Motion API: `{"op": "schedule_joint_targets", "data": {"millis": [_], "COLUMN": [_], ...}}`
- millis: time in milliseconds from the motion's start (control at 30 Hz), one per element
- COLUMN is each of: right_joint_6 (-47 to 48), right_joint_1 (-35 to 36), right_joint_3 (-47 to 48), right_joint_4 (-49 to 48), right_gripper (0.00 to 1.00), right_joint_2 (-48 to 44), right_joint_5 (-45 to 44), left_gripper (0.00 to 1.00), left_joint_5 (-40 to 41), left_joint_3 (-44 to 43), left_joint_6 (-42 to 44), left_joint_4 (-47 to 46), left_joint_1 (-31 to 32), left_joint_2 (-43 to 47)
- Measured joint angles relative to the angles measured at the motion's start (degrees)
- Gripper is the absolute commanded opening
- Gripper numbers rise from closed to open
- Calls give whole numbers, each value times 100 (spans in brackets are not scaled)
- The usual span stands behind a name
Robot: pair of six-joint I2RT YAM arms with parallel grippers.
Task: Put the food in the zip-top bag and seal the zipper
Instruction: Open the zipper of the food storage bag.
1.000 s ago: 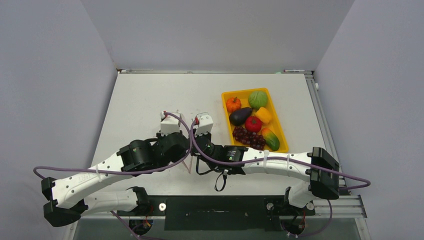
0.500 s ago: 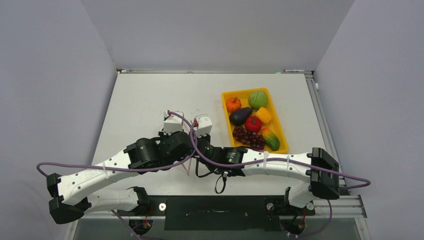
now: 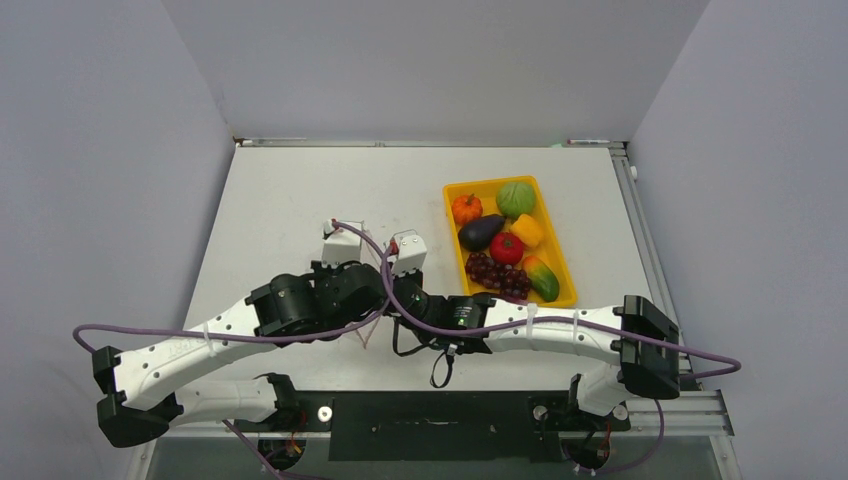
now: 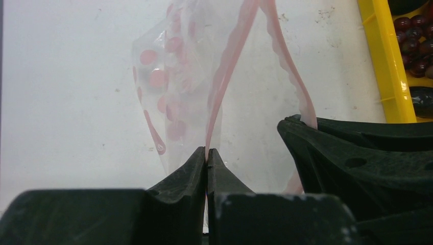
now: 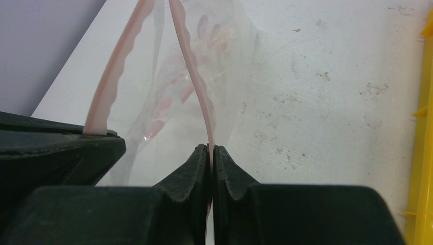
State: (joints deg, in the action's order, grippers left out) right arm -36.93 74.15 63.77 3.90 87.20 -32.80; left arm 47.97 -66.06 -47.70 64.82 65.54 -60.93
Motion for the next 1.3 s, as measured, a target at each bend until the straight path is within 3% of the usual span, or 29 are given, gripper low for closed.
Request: {"op": "schedule_joint_targets", "data": {"millis": [367, 733, 1300], "right_joint_6": [-260, -424, 72], "right_joint_1": [-688, -1233, -1751], "right_joint_3": [-761, -855, -868], "right_joint_4": [-258, -977, -1032], "right_gripper": [5, 5, 9], "right_joint_2": [-74, 289, 474], "right_joint_5": [651, 1436, 1941], "left_gripper": [0, 0, 0], "left_joint_5": [549, 717, 944], "left_joint_3": [-634, -866, -494], "left_joint_6": [146, 184, 501], "left_joint_4": [627, 1021, 433], "left_joint_1": [0, 4, -264], "left_joint_2": [-7, -72, -782]}}
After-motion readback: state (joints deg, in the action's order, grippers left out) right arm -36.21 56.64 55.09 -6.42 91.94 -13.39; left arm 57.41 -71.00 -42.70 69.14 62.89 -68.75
